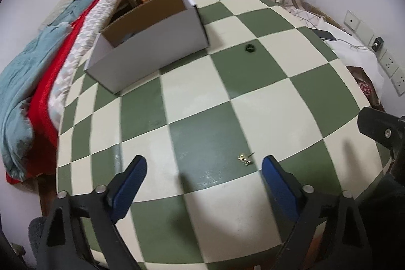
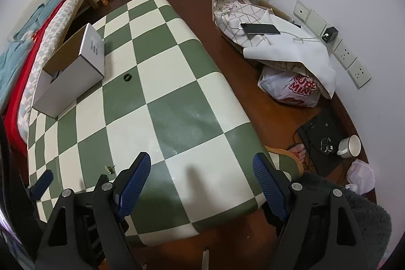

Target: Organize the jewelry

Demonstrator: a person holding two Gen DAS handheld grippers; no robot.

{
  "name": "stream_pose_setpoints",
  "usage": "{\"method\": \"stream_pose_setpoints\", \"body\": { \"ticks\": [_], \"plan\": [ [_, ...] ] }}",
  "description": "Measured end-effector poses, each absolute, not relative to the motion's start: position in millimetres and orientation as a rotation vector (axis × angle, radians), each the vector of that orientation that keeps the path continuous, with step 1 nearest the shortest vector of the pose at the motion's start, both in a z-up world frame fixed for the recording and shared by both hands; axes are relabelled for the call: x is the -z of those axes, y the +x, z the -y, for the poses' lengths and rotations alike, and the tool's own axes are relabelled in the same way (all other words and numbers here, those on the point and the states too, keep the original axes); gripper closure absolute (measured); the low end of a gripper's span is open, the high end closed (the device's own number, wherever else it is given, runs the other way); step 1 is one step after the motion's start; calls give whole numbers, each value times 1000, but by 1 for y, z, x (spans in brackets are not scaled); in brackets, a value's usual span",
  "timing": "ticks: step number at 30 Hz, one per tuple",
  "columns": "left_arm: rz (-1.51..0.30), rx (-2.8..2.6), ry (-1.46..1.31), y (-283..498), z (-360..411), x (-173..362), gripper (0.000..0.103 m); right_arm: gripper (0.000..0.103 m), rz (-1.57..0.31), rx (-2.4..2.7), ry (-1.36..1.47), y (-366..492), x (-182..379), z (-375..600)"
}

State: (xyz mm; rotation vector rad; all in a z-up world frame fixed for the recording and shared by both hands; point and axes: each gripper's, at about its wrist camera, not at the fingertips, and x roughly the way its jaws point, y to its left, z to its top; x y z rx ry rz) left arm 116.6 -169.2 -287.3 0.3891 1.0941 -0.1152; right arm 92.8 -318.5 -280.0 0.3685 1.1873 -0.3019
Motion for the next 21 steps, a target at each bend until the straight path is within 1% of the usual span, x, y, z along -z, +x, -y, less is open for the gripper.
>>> {"method": "stream_pose_setpoints", "body": {
  "ticks": [1,3,5,10,13,15,16,20,21],
  "plan": [
    [-1100,125,389,118,171,290,18,19,-1188,303,374,93,281,320],
    [-1122,147,381,119,174,295,35,19,-1190,302,383,95,283,322],
    [-1140,162,372,120,175,298,43,19,-1189,304,391,95,284,323],
    [-1137,186,362,120,179,299,46,19,-1192,314,401,95,288,325],
    [-1140,199,348,121,180,299,52,19,-1193,320,408,94,289,327],
    [-1146,220,330,121,180,298,65,19,-1191,323,411,93,288,328],
    [-1148,225,325,121,181,298,68,19,-1190,326,412,93,288,329],
    [-1155,251,315,118,182,298,94,19,-1182,331,413,93,285,330],
    [-1157,253,313,118,182,298,96,19,-1180,330,415,93,285,330]
  ]
}}
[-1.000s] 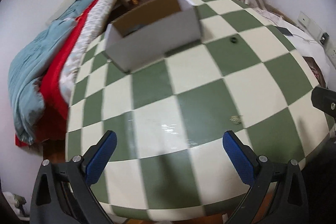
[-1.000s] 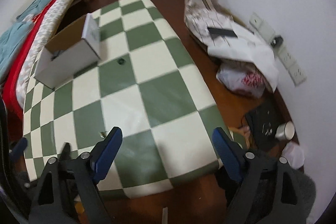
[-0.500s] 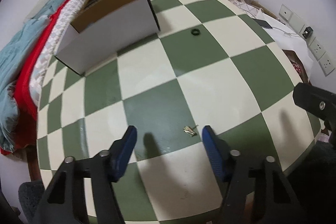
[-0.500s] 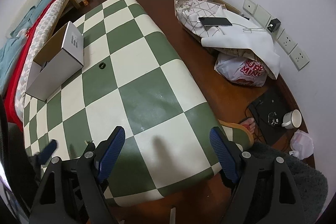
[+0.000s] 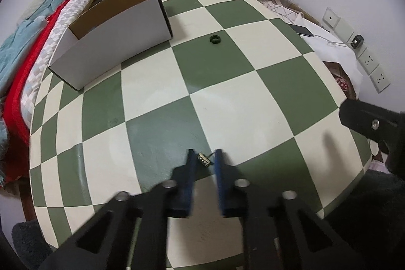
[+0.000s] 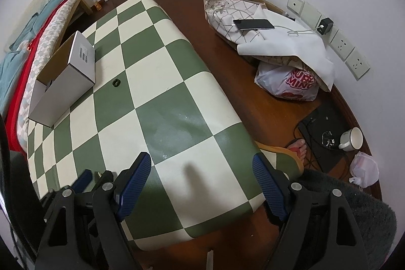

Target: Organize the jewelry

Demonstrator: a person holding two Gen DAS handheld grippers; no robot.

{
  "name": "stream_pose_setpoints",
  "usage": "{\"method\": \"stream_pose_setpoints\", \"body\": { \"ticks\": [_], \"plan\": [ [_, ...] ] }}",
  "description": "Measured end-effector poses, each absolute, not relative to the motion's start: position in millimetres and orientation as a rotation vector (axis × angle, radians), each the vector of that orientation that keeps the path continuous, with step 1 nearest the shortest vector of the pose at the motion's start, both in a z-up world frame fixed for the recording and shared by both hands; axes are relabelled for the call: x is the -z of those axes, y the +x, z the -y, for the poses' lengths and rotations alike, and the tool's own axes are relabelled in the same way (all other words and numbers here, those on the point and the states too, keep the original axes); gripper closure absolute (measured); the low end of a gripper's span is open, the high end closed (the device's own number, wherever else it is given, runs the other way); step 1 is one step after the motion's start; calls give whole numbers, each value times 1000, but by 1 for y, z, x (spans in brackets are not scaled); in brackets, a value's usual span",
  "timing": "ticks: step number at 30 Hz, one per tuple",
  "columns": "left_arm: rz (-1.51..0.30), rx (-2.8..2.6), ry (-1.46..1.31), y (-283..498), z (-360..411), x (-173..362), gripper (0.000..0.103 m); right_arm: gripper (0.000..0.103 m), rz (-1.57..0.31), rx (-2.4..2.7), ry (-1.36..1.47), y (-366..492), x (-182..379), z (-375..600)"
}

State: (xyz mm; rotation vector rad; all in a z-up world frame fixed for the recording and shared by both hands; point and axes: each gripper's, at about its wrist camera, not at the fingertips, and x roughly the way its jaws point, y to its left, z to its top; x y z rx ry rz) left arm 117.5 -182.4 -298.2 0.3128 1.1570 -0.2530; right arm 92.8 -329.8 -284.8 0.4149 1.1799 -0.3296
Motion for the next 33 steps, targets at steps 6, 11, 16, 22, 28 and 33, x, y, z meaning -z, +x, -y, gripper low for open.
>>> {"method": "stream_pose_setpoints", "body": {
  "ticks": [6,11,16,22,28,33],
  "plan": [
    [-1163,245,289,118,175,297,99,19,-1167,324,412,93,280,328],
    [-1153,209,260,128,157,288,100,19,-1154,292,421,100,277,325],
    [-1125,103,229,155,117,277,100,19,-1138,202,391,133,277,309],
    [-1132,-55,175,191,54,279,100,31,-1121,102,245,199,287,269],
    [-1138,-112,121,208,21,280,99,46,-1154,51,154,244,323,240],
    [-1147,-106,96,211,13,282,99,69,-1096,83,99,249,330,233]
  ]
}}
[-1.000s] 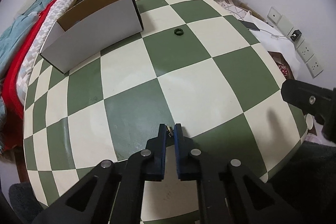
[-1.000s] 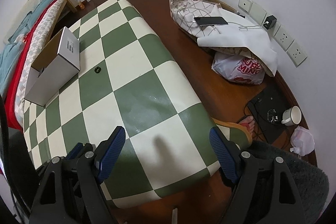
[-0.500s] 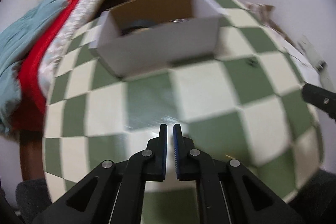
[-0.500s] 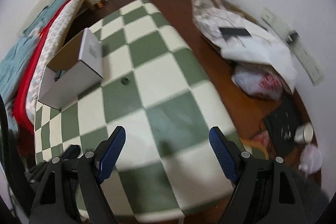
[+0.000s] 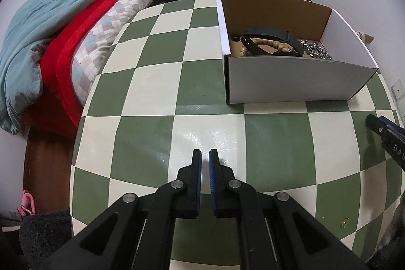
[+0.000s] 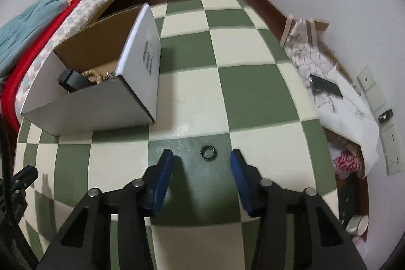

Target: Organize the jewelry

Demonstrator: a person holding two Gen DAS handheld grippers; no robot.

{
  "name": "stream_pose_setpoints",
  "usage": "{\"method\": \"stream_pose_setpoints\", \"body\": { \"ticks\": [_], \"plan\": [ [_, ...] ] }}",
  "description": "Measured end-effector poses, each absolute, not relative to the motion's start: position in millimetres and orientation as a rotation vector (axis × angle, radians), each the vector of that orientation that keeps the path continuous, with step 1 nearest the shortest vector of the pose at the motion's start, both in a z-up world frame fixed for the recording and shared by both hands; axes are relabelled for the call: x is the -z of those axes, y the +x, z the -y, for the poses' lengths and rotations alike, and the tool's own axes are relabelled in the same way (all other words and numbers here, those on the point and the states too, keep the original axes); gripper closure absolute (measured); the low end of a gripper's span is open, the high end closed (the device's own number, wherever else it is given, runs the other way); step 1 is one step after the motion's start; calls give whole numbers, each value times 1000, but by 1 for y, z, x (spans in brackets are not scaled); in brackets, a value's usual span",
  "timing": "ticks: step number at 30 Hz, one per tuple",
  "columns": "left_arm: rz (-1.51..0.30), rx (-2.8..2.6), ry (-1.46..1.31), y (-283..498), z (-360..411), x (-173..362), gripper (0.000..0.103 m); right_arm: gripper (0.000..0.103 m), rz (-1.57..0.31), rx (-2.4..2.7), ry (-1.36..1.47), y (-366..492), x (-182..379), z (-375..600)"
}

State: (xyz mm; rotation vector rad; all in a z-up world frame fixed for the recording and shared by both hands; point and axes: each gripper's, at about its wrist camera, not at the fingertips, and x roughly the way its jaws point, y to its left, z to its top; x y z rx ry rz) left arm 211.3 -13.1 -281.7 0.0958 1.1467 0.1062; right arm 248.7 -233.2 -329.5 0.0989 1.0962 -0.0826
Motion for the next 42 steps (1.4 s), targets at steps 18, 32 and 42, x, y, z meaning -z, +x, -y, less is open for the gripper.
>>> {"method": "stream_pose_setpoints", "body": {
  "ticks": [18,32,42],
  "plan": [
    [-1156,162,23,168,77,261,91,90,-1046,25,339,148,294,273],
    [-1165,251,259,127,155,294,45,90,-1024,105,412,104,287,298],
    [-1150,308,253,121,161,294,90,90,-1014,129,421,103,286,305]
  ]
}}
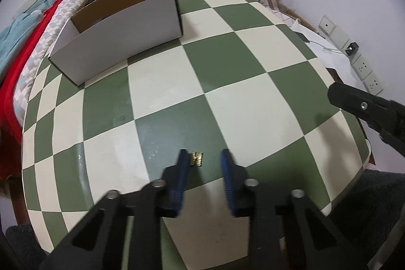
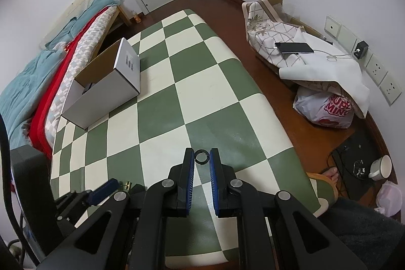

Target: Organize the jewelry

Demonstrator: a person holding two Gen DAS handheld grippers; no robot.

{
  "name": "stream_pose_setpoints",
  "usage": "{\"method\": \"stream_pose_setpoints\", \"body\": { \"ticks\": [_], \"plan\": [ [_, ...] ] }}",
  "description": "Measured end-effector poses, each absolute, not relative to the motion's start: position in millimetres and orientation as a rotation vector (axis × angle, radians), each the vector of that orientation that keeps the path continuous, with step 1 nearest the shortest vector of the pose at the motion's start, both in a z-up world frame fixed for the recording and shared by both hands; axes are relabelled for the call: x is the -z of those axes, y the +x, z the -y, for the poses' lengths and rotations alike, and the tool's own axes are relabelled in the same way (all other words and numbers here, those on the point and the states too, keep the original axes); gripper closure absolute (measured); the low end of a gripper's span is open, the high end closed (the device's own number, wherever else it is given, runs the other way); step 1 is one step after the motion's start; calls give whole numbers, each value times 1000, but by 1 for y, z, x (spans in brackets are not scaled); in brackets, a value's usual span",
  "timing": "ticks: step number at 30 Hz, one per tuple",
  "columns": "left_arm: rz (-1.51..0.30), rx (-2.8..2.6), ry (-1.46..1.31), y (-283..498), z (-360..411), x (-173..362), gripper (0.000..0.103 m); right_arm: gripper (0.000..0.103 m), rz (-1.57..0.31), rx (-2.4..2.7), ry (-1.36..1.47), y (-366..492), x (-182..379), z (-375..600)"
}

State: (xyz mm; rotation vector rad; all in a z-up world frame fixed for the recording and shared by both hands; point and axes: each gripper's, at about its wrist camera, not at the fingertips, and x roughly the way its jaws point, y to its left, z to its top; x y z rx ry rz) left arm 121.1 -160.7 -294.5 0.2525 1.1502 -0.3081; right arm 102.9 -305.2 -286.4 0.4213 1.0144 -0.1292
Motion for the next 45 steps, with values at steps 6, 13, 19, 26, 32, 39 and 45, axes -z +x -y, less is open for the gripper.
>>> {"method": "stream_pose_setpoints", "body": {
  "ticks": [6,13,19,26,32,39,45],
  "plan": [
    [-1148,315,258,118,163,294,101,90,-1009,129,423,103,285,306],
    [-1137,306,244,120,157,288,101,103,-999,116,413,105,279,303],
    [-1118,268,202,127,135,274,101,102,-1032,55,509,107,285,315],
    [-1105,202,155,139,109,265,101,77,-1132,63,429,118,306,306],
    [-1105,176,136,141,97,261,101,81,-1170,102,233,125,322,274],
    [-1104,171,102,144,88,259,101,103,-1159,107,245,120,324,275],
    [-1112,168,83,146,87,263,101,83,-1156,78,310,128,321,282]
  ]
}}
